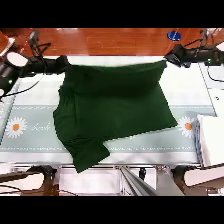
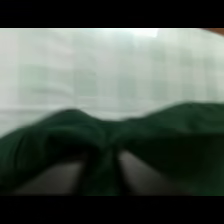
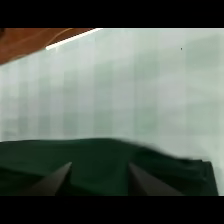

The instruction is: Fold the shirts.

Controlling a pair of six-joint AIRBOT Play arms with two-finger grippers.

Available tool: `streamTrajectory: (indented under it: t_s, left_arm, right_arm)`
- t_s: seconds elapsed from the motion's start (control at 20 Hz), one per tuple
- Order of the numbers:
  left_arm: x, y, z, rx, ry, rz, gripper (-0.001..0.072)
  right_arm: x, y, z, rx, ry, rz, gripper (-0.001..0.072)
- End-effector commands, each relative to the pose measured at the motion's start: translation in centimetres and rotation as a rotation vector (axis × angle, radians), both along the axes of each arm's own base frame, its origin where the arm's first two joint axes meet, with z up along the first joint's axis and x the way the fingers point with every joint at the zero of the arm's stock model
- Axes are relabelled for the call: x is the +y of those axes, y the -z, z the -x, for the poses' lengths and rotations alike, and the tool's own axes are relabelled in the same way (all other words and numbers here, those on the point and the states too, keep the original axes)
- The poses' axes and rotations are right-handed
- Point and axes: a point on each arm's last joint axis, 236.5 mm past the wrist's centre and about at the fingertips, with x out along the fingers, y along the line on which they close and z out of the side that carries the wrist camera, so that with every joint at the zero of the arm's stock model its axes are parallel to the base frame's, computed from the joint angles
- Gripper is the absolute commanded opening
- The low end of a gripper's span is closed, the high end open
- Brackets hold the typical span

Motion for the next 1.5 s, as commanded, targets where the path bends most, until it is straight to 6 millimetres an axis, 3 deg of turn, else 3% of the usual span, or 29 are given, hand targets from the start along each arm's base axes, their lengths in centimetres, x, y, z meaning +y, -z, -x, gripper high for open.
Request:
streamTrajectory:
  t_s: [0.0, 0.15, 0.25, 0.35, 0.45, 0.65, 0.7, 0.8, 0.95, 1.3, 1.35, 1.4, 1.45]
  left_arm:
    - [1.6, 3.8, 3.0, 0.184, 0.096, -0.065, 0.0509]
    - [8.1, 5.2, 9.7, 0.453, 0.148, -0.133, 0.0509]
    - [11.1, 5.7, 13.6, 0.546, 0.11, -0.099, 0.0508]
    - [12.7, 7.3, 17.8, 0.601, 0.025, -0.056, 0.0508]
    - [13.1, 9.6, 22.6, 0.651, -0.036, -0.016, 0.0508]
    - [12.2, 13.2, 30.1, 0.731, -0.135, 0.079, 0.0508]
    - [11.5, 13.6, 30.8, 0.731, -0.158, 0.129, 0.0507]
    - [9.7, 13.6, 30.3, 0.68, -0.173, 0.241, 0.0507]
    - [7.8, 14.2, 30.7, 0.706, -0.151, 0.311, 0.0507]
    - [4.8, 16.8, 31.9, 0.806, -0.033, 0.269, 0.0489]
    - [4.6, 17.3, 31.6, 0.798, -0.027, 0.24, 0.032]
    - [4.4, 17.6, 31.4, 0.784, -0.018, 0.218, 0.003]
    - [4.3, 17.7, 31.2, 0.774, -0.011, 0.203, 0.0018]
  right_arm:
    - [-1.6, 0.7, -1.3, 0.042, 0.018, -0.086, 0.0413]
    - [-5.9, -1.4, 2.7, 0.093, -0.042, -0.063, 0.0402]
    - [-8.9, -0.5, 7.0, 0.182, -0.08, 0.036, 0.0403]
    - [-10.7, 0.8, 10.6, 0.241, -0.051, 0.098, 0.0403]
    - [-10.5, 2.7, 13.9, 0.275, 0.022, 0.087, 0.0403]
    - [-6.2, 7.5, 20.7, 0.317, 0.102, 0.008, 0.0403]
    - [-5.2, 8.5, 22.1, 0.324, 0.114, -0.014, 0.0403]
    - [-3.6, 10.2, 24.6, 0.351, 0.122, -0.046, 0.0403]
    - [-2.5, 11.6, 26.4, 0.382, 0.112, -0.067, 0.0403]
    - [-2.9, 11.4, 25.3, 0.361, 0.18, -0.094, 0.0403]
    - [-3.9, 11.5, 24.7, 0.353, 0.23, -0.09, 0.0402]
    - [-5.1, 11.5, 24.4, 0.348, 0.283, -0.093, 0.0403]
    - [-6.6, 11.6, 24.3, 0.346, 0.335, -0.096, 0.0403]
